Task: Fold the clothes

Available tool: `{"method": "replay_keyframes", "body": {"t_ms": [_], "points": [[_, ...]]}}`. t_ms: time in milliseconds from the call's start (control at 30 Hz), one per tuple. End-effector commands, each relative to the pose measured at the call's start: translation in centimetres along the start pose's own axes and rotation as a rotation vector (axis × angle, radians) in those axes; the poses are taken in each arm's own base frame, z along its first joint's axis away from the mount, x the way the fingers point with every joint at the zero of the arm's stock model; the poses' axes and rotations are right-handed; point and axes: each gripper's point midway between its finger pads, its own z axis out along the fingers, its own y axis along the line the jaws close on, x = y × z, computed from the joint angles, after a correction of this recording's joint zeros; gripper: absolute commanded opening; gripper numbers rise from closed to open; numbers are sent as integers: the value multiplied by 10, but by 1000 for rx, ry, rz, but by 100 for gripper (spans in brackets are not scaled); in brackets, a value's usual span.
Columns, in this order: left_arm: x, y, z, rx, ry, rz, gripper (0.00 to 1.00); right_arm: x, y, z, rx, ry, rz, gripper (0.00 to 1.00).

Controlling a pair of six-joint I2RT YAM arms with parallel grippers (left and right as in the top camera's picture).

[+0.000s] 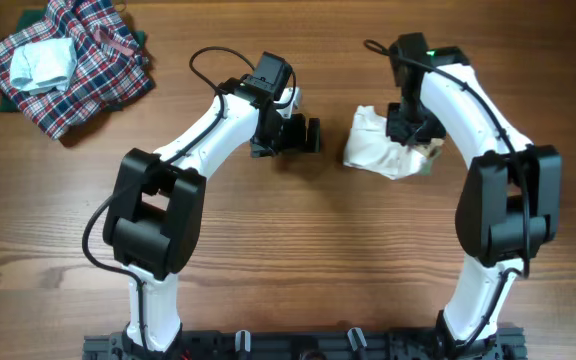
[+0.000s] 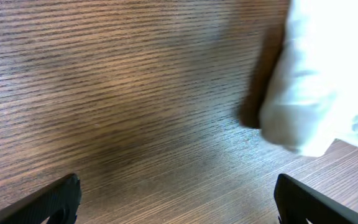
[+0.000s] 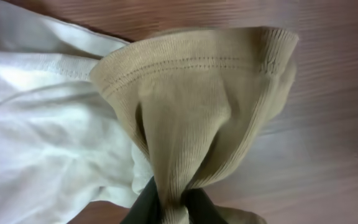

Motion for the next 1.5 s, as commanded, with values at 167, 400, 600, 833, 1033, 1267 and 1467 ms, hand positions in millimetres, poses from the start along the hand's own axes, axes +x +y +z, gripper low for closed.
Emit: {"method": "replay_keyframes", "body": {"t_ms": [167, 400, 600, 833, 1033, 1267, 1467], "points": [[-5, -5, -11, 0, -33, 5, 100, -4, 0, 0, -12, 6, 77, 4], [-5, -5, -11, 0, -33, 5, 100, 8, -105, -3, 355, 63, 91, 6], [-6, -5, -11, 1, -36, 6, 100, 10, -140, 1, 372, 95, 148, 7], [-6, -5, -11, 2, -38, 7, 100, 5, -98, 5, 227, 86, 58, 15], [-7, -5, -11, 2, -38, 7, 100, 6, -78, 1, 227, 71, 31, 16], [-9, -6, -11, 5, -47, 10, 100, 18, -13, 0, -8, 110, -18, 17], [-9, -6, -11, 5, -47, 10, 100, 22, 9, -4, -35, 106, 16, 24]]}}
